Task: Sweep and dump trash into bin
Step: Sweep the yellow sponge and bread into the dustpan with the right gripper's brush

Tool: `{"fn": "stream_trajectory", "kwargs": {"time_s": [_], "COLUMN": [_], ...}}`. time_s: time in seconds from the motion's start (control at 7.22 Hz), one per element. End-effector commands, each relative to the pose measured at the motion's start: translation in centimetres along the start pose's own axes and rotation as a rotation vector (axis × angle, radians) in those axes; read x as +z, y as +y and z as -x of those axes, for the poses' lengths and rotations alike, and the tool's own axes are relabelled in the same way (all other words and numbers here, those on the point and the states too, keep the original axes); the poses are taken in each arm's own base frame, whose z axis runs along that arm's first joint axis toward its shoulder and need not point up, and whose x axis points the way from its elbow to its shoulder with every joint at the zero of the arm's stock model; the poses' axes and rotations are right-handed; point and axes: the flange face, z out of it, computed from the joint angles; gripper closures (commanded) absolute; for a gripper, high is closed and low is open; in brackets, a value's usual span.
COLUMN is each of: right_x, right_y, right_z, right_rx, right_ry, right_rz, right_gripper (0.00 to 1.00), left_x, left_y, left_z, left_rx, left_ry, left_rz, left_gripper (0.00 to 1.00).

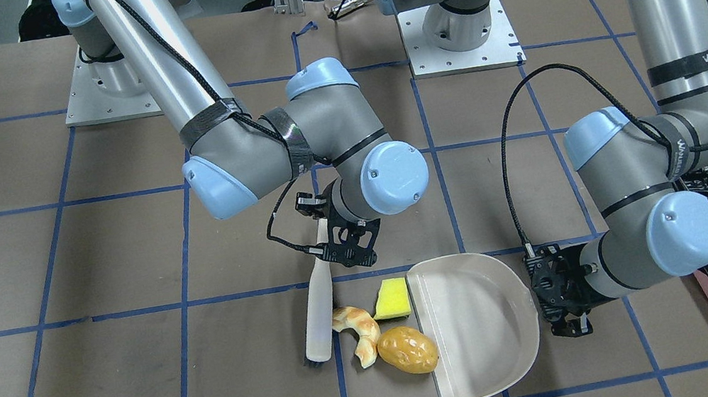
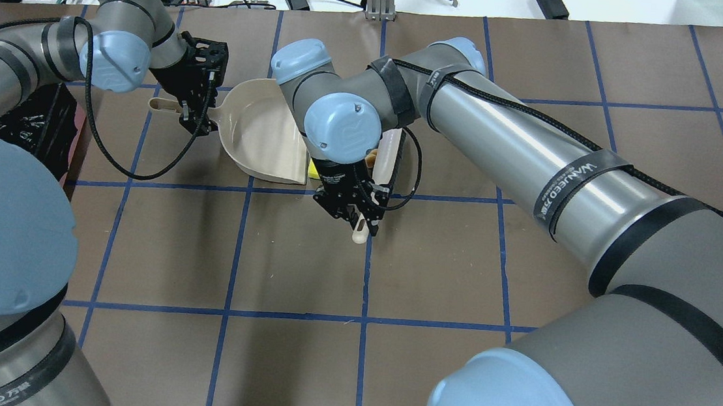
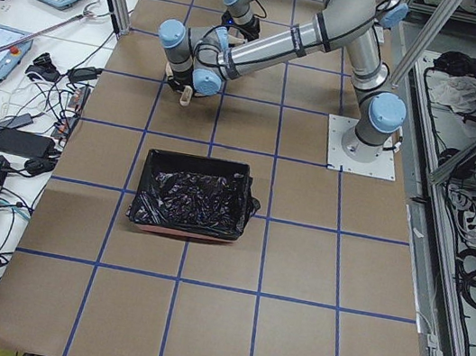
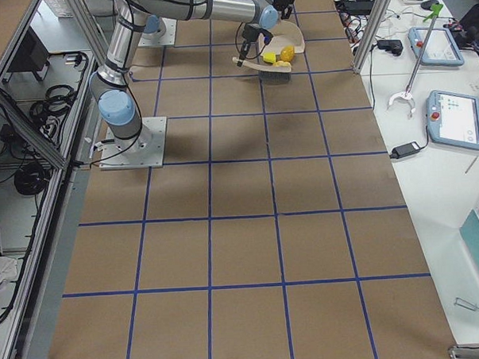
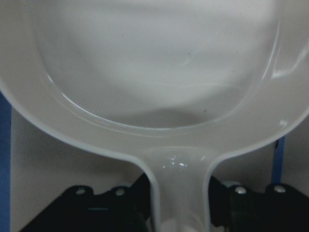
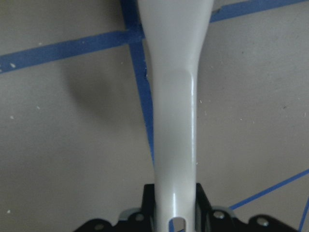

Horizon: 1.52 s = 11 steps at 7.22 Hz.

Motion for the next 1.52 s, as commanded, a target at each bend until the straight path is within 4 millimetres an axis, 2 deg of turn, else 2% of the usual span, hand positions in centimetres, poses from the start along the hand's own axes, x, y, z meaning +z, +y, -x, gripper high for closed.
{"fn": "stream_trajectory", "kwargs": {"time_s": [0.0, 0.14, 0.55, 0.69, 0.83, 1.39], "right_x": [0.1, -0.1, -0.6, -0.7, -1.5, -1.6], "right_y": [0.1, 0.4, 0.0, 0.5, 0.4, 0.6], "right_z": [1.3, 2.1, 3.1, 3.8, 3.9, 5.3], "right_rx": [-0.002, 0.001, 0.000, -0.008, -0.010, -0.036], "right_ry": [-0.030, -0.056, -0.087, -0.100, -0.114, -0.129], "right_rz": [0.006, 0.009, 0.002, -0.004, -0.013, -0.037], "right_gripper": [1.00, 1.00, 1.00, 1.00, 1.00, 1.00], "left_x": [0.0, 0.0, -0.1, -0.1, -0.1, -0.1], "left_y": [0.0, 0.0, 0.0, -0.1, 0.0, 0.0], "left_z": [0.0, 0.0, 0.0, 0.0, 0.0, 0.0], "left_rx": [0.002, 0.002, 0.001, 0.001, 0.000, -0.008], "left_ry": [0.000, 0.000, -0.003, -0.003, -0.003, -0.003], "left_rz": [0.000, 0.000, 0.001, 0.001, 0.001, 0.001], "left_gripper": [0.74, 0.77, 0.77, 0.77, 0.77, 0.78]}}
